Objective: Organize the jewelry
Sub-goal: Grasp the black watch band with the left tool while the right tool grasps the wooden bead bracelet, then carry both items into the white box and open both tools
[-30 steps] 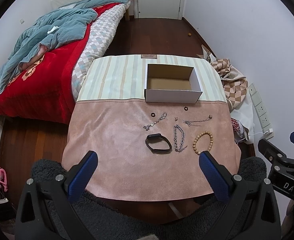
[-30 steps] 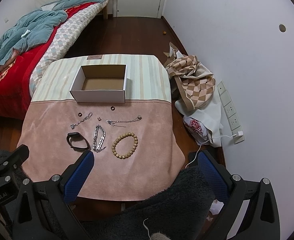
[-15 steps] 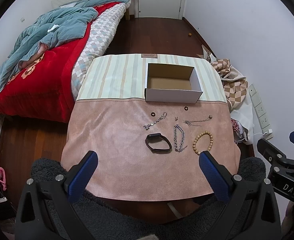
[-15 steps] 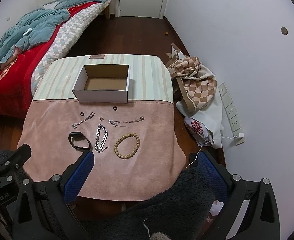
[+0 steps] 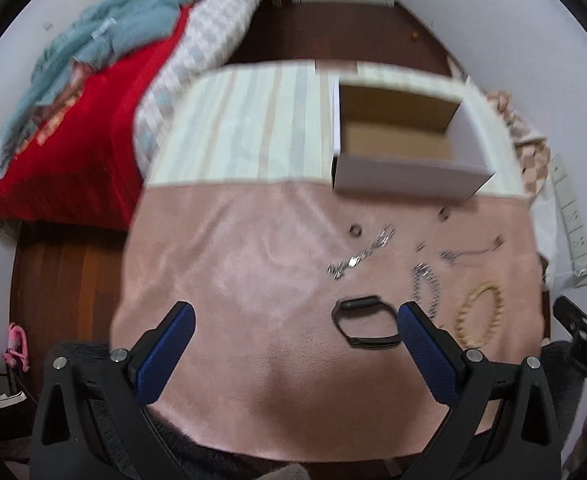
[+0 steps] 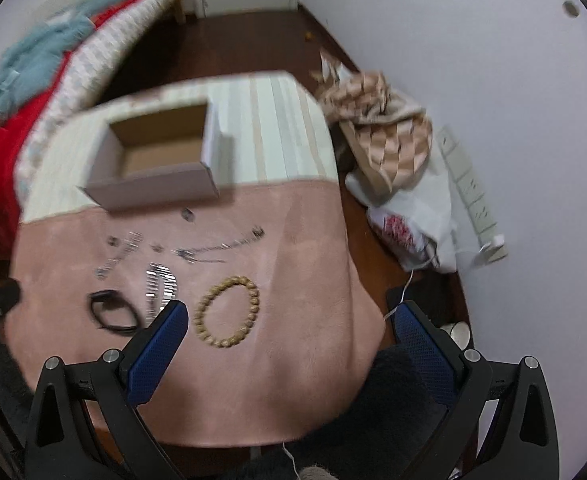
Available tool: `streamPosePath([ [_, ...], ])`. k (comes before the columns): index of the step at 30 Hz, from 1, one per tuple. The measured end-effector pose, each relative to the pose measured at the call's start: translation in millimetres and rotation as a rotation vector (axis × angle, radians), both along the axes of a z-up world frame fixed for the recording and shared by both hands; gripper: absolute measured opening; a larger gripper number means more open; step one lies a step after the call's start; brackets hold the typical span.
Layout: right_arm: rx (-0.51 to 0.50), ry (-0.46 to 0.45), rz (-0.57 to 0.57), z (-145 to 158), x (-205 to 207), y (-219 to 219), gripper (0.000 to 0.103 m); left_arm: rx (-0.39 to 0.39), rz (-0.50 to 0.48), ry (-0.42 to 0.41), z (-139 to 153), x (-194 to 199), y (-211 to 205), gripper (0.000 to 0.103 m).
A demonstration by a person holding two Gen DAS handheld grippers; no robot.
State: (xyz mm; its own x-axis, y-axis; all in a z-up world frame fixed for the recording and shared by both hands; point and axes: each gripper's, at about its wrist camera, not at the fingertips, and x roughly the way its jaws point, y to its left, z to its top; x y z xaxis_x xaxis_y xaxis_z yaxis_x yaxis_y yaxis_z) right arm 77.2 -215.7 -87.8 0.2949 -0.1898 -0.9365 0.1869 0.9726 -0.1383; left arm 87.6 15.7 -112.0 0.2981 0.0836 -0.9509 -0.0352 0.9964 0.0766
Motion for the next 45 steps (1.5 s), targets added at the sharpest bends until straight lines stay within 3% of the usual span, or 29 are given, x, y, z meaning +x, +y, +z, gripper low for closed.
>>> streamPosePath([
  [5, 0.024, 0.124, -0.029, -78.6, 17.9, -7.3, 0.099, -0.023, 0.037, 0.157, -65.0, 2.1, 9.5, 0.103],
  [11, 0.041, 0.178, -0.048, -122.9, 15.2, -8.8, 0.092, -0.169, 0.072, 0.236, -102.5, 7.3, 11.8, 0.101],
  [16, 0.081, 0.158, -0.054, -126.7, 12.8, -9.5, 0.090, -0.161, 0.043, 0.176, -102.6, 14.9, 0.2, 0.071],
  [17, 0.104, 0.156, -0.057, -126.9, 13.0, -11.4, 0.086, -0.140, 0.030, 0.156, -100.2, 16.0, -3.1, 0.055],
  [18, 0.135, 0.153, -0.065, -126.7, 12.1, -13.5, 0.082, -0.114, 0.017, 0.132, -97.2, 16.8, -6.1, 0.033],
  [20, 0.136, 0.148, -0.062, -124.7, 10.1, -13.0, 0.080, -0.122, 0.003, 0.117, -94.0, 17.4, -8.7, 0.006],
  [22, 0.130, 0.128, -0.043, -123.7, 9.1, -10.0, 0.075, -0.123, 0.001, 0.109, -90.2, 27.6, -7.0, 0.003],
  [23, 0.126, 0.115, -0.032, -121.7, 9.0, -6.8, 0.067, -0.117, -0.001, 0.101, -89.6, 28.3, -7.8, 0.003],
  [25, 0.121, 0.095, -0.013, -117.6, 8.2, 0.1, 0.040, -0.114, -0.006, 0.090, -88.4, 28.3, -9.3, 0.002],
  [26, 0.118, 0.092, -0.006, -116.6, 8.7, 2.5, 0.010, -0.111, -0.009, 0.087, -87.6, 28.4, -10.0, 0.002],
  [33, 0.211, -0.004, -0.018, -93.1, 4.2, 2.6, 0.009, -0.113, -0.050, 0.024, -52.9, 15.9, -13.5, 0.001],
  [41, 0.259, -0.168, 0.072, -17.1, 8.7, 22.4, 0.009, -0.189, -0.081, -0.068, 3.8, 31.5, -18.1, 0.001],
  [45, 0.276, -0.251, 0.108, 25.2, 28.3, 26.7, 0.009, -0.227, -0.102, -0.119, 32.7, 59.1, -21.1, 0.001],
])
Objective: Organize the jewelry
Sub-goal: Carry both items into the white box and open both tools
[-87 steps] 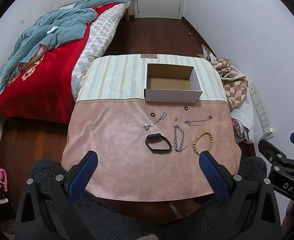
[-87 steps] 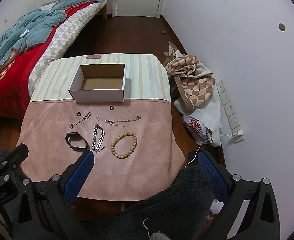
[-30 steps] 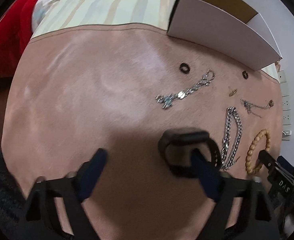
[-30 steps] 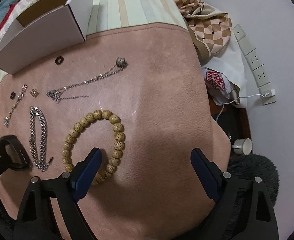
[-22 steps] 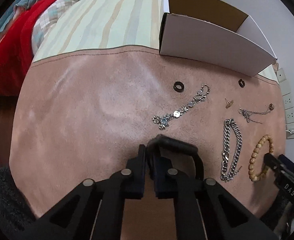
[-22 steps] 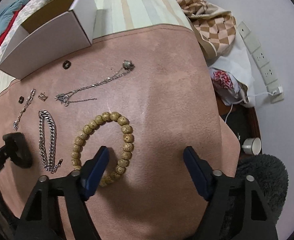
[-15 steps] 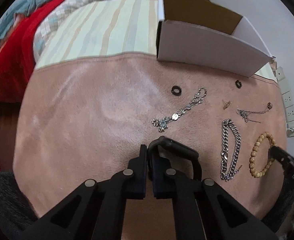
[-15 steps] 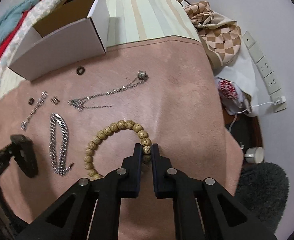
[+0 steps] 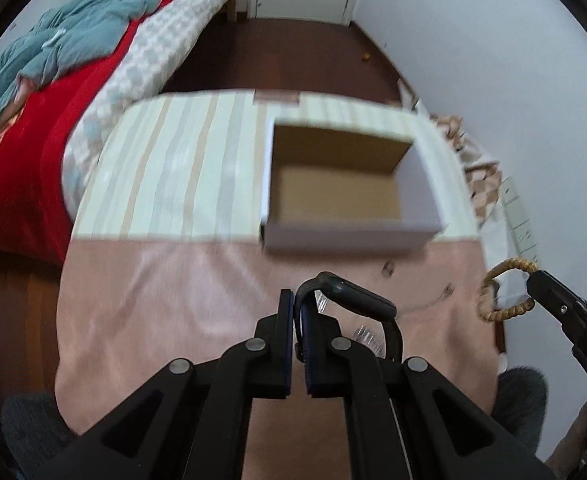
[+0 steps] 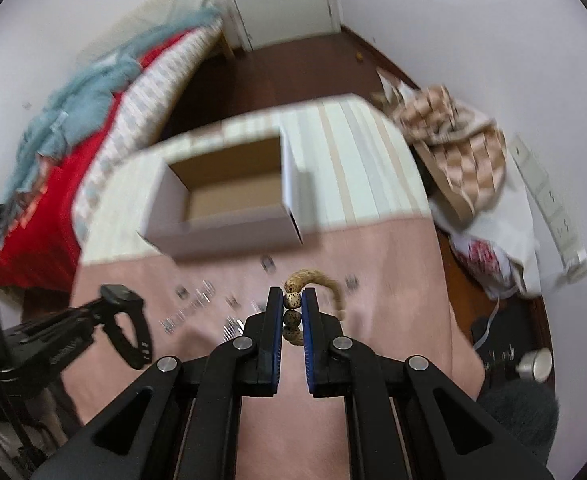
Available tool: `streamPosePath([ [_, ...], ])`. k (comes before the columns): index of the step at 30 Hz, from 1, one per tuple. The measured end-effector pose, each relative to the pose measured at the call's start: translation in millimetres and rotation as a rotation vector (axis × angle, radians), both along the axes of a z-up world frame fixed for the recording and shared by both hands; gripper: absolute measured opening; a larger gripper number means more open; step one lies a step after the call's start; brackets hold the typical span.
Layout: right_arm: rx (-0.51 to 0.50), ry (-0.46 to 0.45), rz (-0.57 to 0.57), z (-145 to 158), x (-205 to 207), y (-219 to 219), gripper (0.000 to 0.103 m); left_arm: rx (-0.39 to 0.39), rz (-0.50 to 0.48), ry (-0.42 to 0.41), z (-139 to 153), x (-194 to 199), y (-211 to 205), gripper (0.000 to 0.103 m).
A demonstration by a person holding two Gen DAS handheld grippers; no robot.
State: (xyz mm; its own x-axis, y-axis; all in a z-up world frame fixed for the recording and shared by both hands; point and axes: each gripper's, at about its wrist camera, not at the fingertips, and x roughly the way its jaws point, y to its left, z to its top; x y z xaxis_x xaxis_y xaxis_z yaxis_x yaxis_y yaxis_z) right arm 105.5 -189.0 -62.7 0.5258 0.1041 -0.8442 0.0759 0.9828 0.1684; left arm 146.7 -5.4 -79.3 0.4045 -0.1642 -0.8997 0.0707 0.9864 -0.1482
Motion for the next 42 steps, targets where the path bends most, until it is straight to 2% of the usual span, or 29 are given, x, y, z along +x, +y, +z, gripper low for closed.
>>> streamPosePath([
  [4, 0.005, -0.065, 0.043, 31.6, 33.3, 5.3, 0.009, -0.020, -0.015, -0.026, 15.9, 35.5, -1.8, 0.001],
  [9, -0.006, -0.087, 0.097, 41.0, 89.0, 18.9, 0.009, -0.023, -0.025, -0.003, 13.0, 84.8, 1.0, 0.002],
  [15, -0.006, -0.031, 0.145, 18.9, 150.5, 33.3, 0.009, -0.030, -0.038, 0.093, -13.1, 136.9, 5.4, 0.002],
  [19, 0.015, 0.020, 0.175, -4.6, 176.7, 35.2, 0.009, -0.025, -0.038, 0.132, -22.0, 154.1, 4.1, 0.007],
  [23, 0.036, 0.078, 0.223, -23.7, 193.2, 37.0, 0.009, -0.071, -0.038, 0.187, -25.9, 162.6, 2.5, 0.009],
  [25, 0.031, 0.105, 0.234, -29.6, 195.7, 37.1, 0.010, -0.089, -0.032, 0.189, -23.5, 164.1, 1.8, 0.015],
  [26, 0.033, 0.111, 0.235, -30.6, 196.1, 37.6, 0.010, -0.089, -0.033, 0.185, -21.9, 163.8, 0.9, 0.032],
  [27, 0.041, 0.122, 0.239, -32.2, 196.9, 36.9, 0.010, -0.085, -0.033, 0.177, -19.5, 163.4, -0.1, 0.060],
  [28, 0.040, 0.128, 0.241, -33.1, 196.5, 36.0, 0.011, -0.087, -0.032, 0.169, -16.7, 164.0, -0.9, 0.073],
  [29, 0.030, 0.130, 0.238, -32.5, 194.7, 34.9, 0.015, -0.091, -0.025, 0.151, -12.5, 162.6, 0.0, 0.080],
  [32, -0.009, 0.126, 0.215, -29.2, 186.7, 28.1, 0.035, -0.075, -0.015, 0.129, -3.2, 160.4, 1.1, 0.080],
  [33, -0.021, 0.126, 0.209, -28.0, 184.3, 26.0, 0.044, -0.062, -0.008, 0.115, -0.2, 158.3, 2.4, 0.082],
  [34, -0.044, 0.126, 0.198, -28.1, 180.4, 23.7, 0.050, -0.042, -0.002, 0.099, 2.4, 156.4, 3.2, 0.085],
  [36, -0.098, 0.135, 0.175, -29.8, 174.9, 21.5, 0.069, 0.014, 0.013, 0.058, 5.5, 148.6, 6.0, 0.102],
  [39, -0.138, 0.162, 0.126, -38.4, 168.3, 14.6, 0.086, 0.089, 0.044, 0.008, 3.5, 132.6, 12.3, 0.103],
  [42, -0.166, 0.178, 0.090, -49.4, 161.1, 11.0, 0.097, 0.145, 0.074, -0.024, -4.5, 118.1, 19.7, 0.103],
])
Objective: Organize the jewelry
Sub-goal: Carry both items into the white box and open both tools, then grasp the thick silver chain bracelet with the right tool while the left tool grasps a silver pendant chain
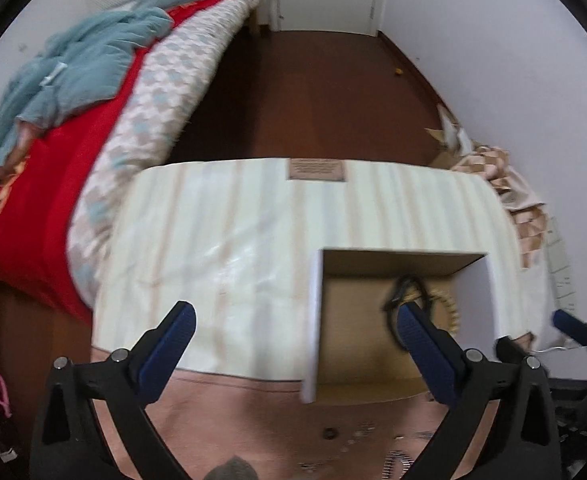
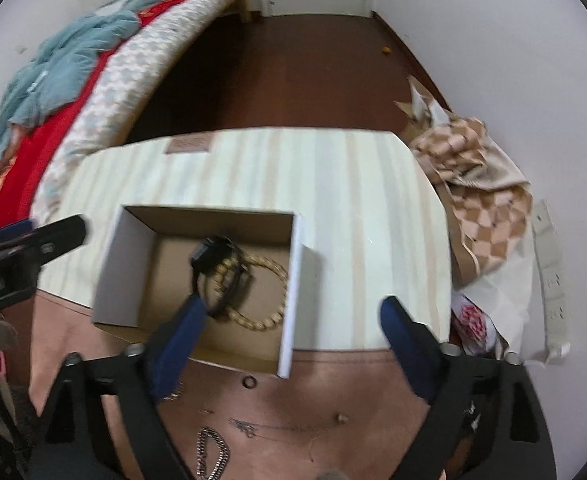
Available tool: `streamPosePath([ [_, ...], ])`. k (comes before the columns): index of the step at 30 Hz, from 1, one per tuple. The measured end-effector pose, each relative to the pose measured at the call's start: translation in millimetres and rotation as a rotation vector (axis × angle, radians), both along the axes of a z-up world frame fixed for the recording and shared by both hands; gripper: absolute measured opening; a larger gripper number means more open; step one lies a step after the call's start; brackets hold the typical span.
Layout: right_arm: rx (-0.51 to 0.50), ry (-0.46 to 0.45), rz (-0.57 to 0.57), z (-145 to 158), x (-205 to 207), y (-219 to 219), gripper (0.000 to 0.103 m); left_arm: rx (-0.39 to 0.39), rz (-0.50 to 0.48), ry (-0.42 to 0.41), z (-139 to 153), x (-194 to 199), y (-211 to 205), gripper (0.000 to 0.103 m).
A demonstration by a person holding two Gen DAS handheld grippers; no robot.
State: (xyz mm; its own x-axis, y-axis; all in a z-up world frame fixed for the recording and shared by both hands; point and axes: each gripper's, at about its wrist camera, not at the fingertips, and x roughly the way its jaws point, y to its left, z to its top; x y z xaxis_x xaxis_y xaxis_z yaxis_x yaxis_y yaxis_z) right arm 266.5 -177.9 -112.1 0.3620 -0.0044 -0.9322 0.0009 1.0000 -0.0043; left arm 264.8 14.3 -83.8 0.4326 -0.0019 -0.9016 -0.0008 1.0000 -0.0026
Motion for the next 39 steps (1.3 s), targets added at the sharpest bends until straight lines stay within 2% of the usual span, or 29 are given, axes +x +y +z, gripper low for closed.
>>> streamPosePath([
  [6, -0.014, 0.021, -0.014, -15.3, -13.2, 6.0, 0.099, 0.032, 0.030, -0.010, -11.0, -15.8, 9.4, 0.103],
  [13, -0.044, -0.024, -0.035, -3.7, -26.2, 16.0, 0.099, 0.056, 0.037, -0.054, 1.3, -31.3, 13.7, 0.103],
  [17, -0.048, -0.056, -0.048, 10.6, -34.3, 17.6, 0.099, 0.075, 0.044, -0.093, 16.6, -44.8, 15.2, 0.103],
  [32, -0.078, -0.239, -0.069, 91.7, -98.0, 29.1, 0.099, 0.045, 0.054, -0.215, 79.0, -113.1, 25.5, 0.103],
  [36, -0.070, -0.263, -0.068, 104.8, -114.9, 31.8, 0.099, 0.037, 0.049, -0.231, 91.0, -127.9, 27.0, 0.103],
  [39, -0.052, -0.264, -0.068, 108.0, -125.9, 32.6, 0.099, 0.025, 0.047, -0.215, 88.7, -137.6, 27.5, 0.103],
])
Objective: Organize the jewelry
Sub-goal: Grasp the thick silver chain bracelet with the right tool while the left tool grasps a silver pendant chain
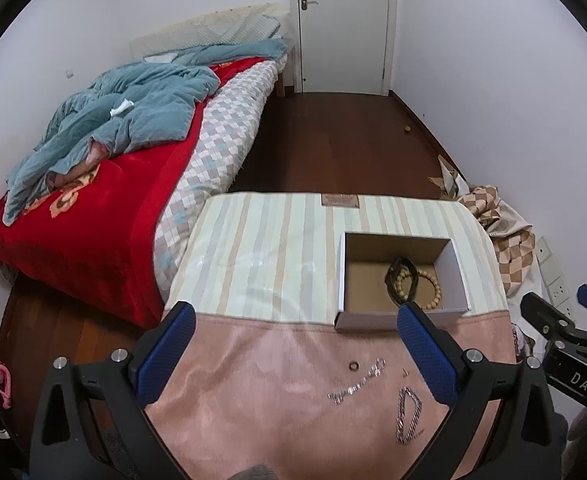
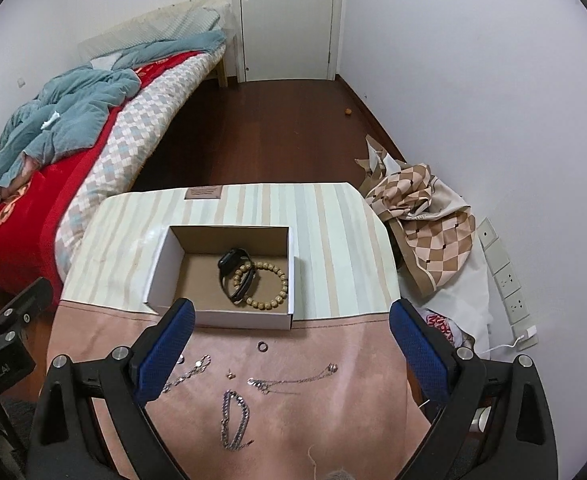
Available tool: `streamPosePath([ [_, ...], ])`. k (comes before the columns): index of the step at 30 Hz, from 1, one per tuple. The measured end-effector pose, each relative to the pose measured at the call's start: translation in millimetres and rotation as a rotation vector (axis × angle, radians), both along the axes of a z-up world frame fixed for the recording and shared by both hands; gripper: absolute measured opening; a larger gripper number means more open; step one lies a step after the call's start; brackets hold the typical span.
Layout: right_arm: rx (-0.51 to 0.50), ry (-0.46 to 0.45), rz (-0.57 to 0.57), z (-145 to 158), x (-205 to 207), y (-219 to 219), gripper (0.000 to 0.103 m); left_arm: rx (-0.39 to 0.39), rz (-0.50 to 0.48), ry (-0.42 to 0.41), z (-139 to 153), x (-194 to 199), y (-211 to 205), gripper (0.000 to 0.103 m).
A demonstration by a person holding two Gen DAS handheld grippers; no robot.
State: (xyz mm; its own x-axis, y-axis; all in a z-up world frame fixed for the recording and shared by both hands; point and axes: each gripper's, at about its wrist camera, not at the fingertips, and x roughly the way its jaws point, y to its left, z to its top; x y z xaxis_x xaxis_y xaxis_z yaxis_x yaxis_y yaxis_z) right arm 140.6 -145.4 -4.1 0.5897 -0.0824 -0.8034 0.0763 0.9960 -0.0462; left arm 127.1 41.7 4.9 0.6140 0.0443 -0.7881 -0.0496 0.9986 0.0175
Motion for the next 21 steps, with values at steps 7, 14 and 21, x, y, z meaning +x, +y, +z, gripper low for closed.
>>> streamPosePath([
  [7, 0.054, 0.153, -0.003, -69.2, -19.3, 0.8, 0.099, 0.046, 0.052, 0.121, -68.0, -14.2, 12.9, 0.103],
  [14, 0.126, 0.355, -0.019, -186.8, -31.6, 4.9, 0.062, 0.093, 0.071, 0.289, -150.8, -21.1, 29.1, 0.103],
  [21, 0.020, 0.322, 0.052, -207.1, -40.0, 28.5, 0.052, 0.080, 0.026, 0.309, -173.2, -20.8, 25.9, 0.103],
])
